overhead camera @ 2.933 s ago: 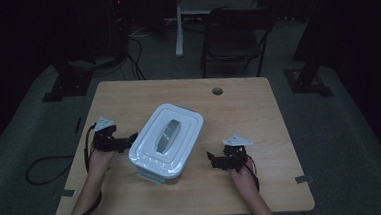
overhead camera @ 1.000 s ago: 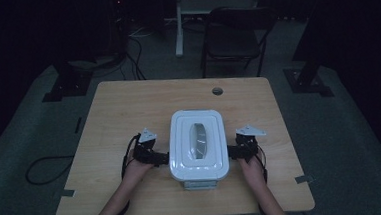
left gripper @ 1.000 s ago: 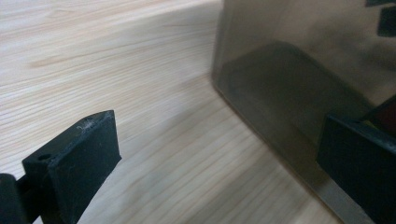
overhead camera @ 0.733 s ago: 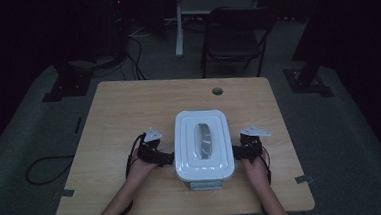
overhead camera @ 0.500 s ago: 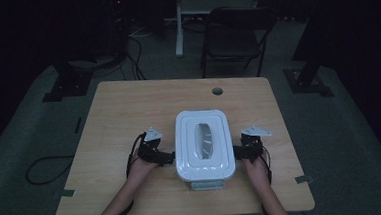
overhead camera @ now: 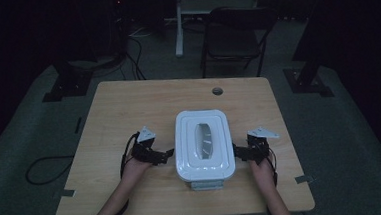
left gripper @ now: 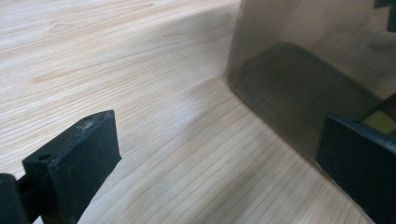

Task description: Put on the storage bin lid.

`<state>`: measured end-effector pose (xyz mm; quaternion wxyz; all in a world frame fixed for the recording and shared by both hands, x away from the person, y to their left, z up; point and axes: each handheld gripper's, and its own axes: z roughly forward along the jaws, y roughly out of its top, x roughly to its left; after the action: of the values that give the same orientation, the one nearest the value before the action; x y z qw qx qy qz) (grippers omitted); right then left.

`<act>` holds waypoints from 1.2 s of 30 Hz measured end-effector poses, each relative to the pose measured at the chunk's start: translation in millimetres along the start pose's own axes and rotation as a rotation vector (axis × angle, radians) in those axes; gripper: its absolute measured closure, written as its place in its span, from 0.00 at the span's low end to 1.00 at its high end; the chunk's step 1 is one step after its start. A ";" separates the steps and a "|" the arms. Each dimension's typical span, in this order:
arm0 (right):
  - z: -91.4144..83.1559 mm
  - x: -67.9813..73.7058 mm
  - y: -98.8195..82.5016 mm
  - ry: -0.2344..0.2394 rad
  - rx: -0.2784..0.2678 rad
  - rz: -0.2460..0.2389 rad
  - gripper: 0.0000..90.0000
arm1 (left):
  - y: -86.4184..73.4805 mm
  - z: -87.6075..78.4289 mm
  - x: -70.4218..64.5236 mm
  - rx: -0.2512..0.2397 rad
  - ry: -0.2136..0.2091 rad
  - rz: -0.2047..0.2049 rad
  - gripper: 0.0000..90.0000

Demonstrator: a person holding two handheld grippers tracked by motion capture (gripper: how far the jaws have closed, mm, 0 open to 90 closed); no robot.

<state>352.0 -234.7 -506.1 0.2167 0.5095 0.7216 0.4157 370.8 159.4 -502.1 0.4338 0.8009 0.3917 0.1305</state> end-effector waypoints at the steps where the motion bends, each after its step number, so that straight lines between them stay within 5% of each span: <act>1: -0.8 -1.2 -0.9 -0.007 0.004 -0.002 0.15 | -1.0 -1.6 1.7 -0.001 0.005 -0.003 0.01; 36: -51.3 -58.0 -32.9 -0.206 -0.023 0.135 0.15 | -36.1 -69.2 58.1 0.014 0.186 -0.100 0.01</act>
<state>318.4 -311.7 -510.7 0.2672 0.5944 0.6548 0.3829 352.6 254.9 -497.6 0.3959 0.7678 0.4706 0.1798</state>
